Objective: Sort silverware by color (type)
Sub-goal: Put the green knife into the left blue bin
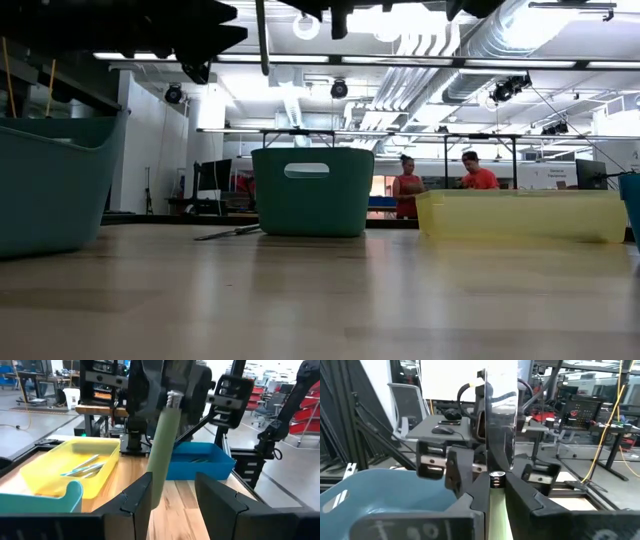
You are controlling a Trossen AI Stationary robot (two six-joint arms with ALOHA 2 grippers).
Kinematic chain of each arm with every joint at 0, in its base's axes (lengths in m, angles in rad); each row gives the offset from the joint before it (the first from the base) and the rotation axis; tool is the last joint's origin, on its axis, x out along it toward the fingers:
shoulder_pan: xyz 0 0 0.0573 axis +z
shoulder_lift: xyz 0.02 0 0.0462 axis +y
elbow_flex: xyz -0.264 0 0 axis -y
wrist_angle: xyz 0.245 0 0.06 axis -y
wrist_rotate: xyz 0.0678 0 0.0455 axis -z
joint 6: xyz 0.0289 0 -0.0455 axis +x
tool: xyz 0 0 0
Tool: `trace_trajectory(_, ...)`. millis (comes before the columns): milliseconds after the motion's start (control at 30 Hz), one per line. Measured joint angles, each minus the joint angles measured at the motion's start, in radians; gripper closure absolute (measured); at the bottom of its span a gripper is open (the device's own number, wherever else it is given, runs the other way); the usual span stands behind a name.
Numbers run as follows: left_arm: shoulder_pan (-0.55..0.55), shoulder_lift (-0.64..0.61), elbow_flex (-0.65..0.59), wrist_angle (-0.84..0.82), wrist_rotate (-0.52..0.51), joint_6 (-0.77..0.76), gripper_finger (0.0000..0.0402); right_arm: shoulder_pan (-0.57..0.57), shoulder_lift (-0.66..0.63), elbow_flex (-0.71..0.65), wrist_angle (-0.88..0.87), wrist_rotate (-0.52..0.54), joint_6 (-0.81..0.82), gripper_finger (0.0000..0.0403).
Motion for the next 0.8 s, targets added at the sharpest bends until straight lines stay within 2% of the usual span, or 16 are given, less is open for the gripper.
trace_trajectory(300,0.001,0.125,0.001,0.178,-0.004,0.033,0.0261,0.001,0.0,0.0,-0.003,-0.006,0.023,0.0371)
trace_trajectory(633,0.001,0.251,0.072,0.179,-0.002,0.05,0.0261,0.001,0.0,0.0,-0.003,-0.008,0.027,0.0371)
trace_trajectory(800,0.001,0.253,0.093,0.18,0.0,0.025,0.0263,0.001,0.0,0.0,-0.014,-0.008,0.027,0.0371)
